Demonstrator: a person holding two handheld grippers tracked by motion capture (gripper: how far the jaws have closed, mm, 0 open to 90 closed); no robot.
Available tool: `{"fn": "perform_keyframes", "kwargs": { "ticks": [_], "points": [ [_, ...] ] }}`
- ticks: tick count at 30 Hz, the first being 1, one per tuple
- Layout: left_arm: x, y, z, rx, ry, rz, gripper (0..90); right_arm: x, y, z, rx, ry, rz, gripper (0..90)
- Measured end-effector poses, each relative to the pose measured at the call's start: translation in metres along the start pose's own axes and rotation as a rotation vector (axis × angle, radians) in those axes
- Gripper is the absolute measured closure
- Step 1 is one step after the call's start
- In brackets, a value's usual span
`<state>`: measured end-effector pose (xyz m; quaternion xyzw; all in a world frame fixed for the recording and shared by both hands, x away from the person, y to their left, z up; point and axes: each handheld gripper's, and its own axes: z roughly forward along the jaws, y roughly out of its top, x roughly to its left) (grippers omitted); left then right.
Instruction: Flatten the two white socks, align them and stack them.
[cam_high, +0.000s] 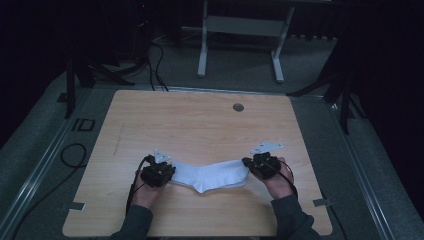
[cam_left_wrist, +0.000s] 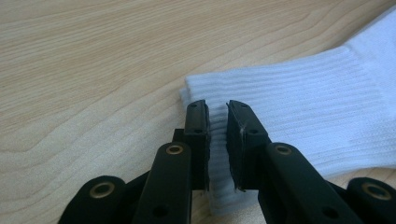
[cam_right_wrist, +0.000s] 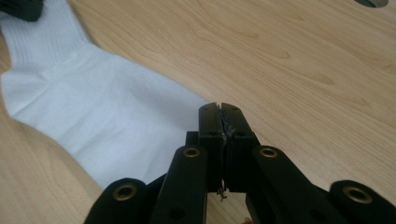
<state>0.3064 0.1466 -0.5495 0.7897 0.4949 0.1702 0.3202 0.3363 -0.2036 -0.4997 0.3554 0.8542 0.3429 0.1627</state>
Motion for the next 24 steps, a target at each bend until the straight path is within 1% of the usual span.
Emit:
{"fn": "perform_keyframes", "kwargs": {
  "ticks": [4, 5, 7, 10, 11, 12, 13, 14, 15, 16, 17, 18, 19, 21, 24],
  "points": [
    [0.0, 0.0, 0.0, -0.001, 0.002, 0.005, 78.4, -0.002, -0.003, 0.005, 0.003, -0.001, 0.016, 87.9],
    [0.0, 0.0, 0.0, -0.002, 0.003, 0.006, 78.5, -0.003, -0.005, 0.01, 0.013, 0.003, 0.024, 87.7],
    [0.0, 0.0, 0.0, -0.003, 0.003, 0.006, 78.4, -0.004, -0.006, 0.011, 0.016, 0.004, 0.025, 87.5],
    [0.0, -0.001, 0.0, -0.005, 0.002, 0.002, 78.4, -0.005, -0.008, 0.015, 0.016, 0.002, 0.039, 84.1],
    [0.0, -0.001, 0.0, -0.006, 0.002, 0.002, 78.4, -0.006, -0.009, 0.015, 0.003, 0.005, 0.048, 78.3],
    [0.0, -0.001, 0.0, -0.006, 0.002, 0.003, 78.4, -0.006, -0.009, 0.015, 0.003, 0.005, 0.048, 78.3],
    [-0.001, -0.001, 0.0, -0.008, 0.004, 0.005, 78.3, -0.007, -0.01, 0.014, -0.018, 0.006, 0.059, 69.6],
    [-0.001, -0.001, 0.0, -0.008, 0.004, 0.005, 78.3, -0.007, -0.01, 0.014, -0.018, 0.006, 0.059, 69.6],
    [-0.001, -0.001, 0.0, -0.008, 0.004, 0.006, 78.3, -0.008, -0.01, 0.012, -0.04, 0.005, 0.073, 63.5],
    [-0.001, -0.001, 0.0, -0.01, 0.005, 0.006, 78.3, -0.008, -0.01, 0.012, -0.04, 0.005, 0.073, 63.5],
    [-0.002, -0.001, 0.0, -0.012, 0.003, 0.006, 78.2, -0.01, -0.011, 0.01, -0.051, 0.008, 0.082, 59.1],
    [-0.001, -0.001, 0.0, -0.013, 0.001, 0.009, 78.2, -0.01, -0.011, 0.01, -0.051, 0.008, 0.082, 59.1],
    [-0.001, -0.001, 0.0, -0.014, -0.002, 0.008, 77.8, -0.012, -0.012, 0.008, -0.06, 0.006, 0.096, 56.3],
    [-0.002, -0.001, 0.0, -0.018, -0.006, 0.01, 77.6, -0.013, -0.013, 0.007, -0.065, 0.005, 0.1, 55.7],
    [-0.002, -0.001, -0.001, -0.029, -0.012, 0.001, 76.9, -0.016, -0.016, 0.006, -0.068, 0.006, 0.117, 54.1]
  ]
}}
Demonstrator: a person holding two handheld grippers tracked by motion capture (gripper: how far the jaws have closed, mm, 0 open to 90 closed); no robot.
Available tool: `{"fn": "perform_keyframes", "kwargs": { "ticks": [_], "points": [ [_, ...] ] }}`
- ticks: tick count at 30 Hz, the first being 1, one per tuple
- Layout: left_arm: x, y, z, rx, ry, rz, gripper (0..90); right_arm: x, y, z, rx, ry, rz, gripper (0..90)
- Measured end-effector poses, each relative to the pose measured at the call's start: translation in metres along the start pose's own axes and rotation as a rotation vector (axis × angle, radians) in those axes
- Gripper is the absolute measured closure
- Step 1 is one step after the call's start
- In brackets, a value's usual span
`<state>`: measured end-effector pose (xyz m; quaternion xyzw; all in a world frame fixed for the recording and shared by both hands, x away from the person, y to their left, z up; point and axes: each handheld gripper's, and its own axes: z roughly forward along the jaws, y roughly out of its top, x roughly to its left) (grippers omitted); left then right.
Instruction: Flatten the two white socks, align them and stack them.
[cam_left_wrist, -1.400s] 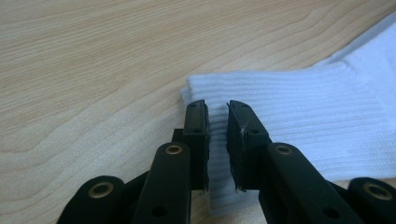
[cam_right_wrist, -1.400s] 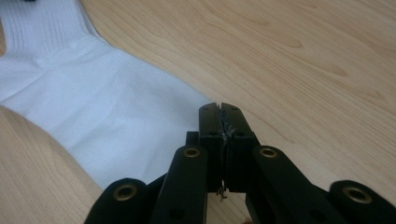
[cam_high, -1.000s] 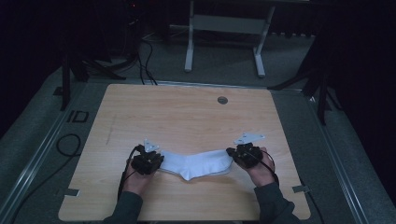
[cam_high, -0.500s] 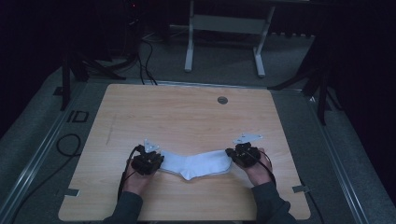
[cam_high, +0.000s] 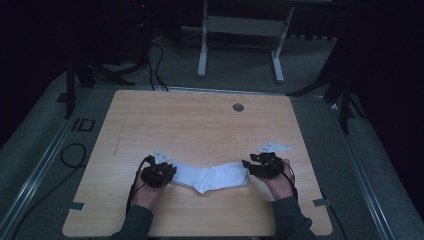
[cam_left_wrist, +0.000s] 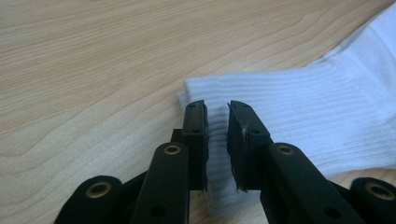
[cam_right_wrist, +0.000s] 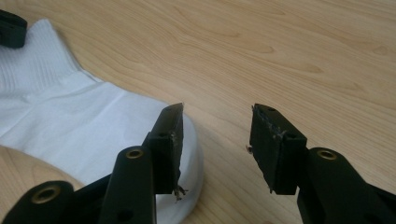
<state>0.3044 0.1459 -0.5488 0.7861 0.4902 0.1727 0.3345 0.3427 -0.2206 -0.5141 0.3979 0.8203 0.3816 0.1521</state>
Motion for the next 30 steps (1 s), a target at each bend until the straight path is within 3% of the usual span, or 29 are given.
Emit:
{"fn": "perform_keyframes", "kwargs": {
  "ticks": [11, 30],
  "points": [
    [0.005, 0.001, -0.01, -0.076, -0.011, -0.03, 77.1, -0.014, -0.007, -0.006, -0.029, 0.001, 0.072, 52.0],
    [0.019, 0.0, -0.018, -0.102, 0.023, -0.062, 79.3, -0.027, -0.013, -0.009, -0.028, -0.013, 0.113, 51.2]
  ]
}}
